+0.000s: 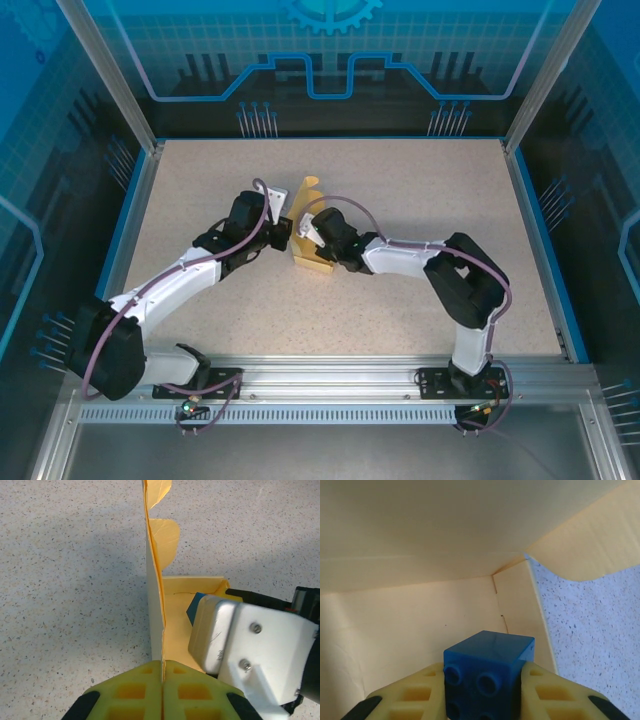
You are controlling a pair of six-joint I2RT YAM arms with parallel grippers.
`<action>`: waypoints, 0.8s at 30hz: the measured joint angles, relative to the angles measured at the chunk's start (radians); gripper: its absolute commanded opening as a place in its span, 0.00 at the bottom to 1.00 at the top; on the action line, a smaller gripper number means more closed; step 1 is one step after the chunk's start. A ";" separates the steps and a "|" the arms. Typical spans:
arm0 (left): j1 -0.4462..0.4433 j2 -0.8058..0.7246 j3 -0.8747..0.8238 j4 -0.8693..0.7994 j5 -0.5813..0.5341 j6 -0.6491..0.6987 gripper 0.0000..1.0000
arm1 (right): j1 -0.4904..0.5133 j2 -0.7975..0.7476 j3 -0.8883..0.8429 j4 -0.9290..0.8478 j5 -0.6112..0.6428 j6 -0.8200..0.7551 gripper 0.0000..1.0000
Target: Fold the paper box
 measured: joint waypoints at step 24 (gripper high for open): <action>0.005 0.000 0.005 -0.011 0.000 0.000 0.07 | -0.001 0.051 0.041 -0.078 -0.100 -0.035 0.55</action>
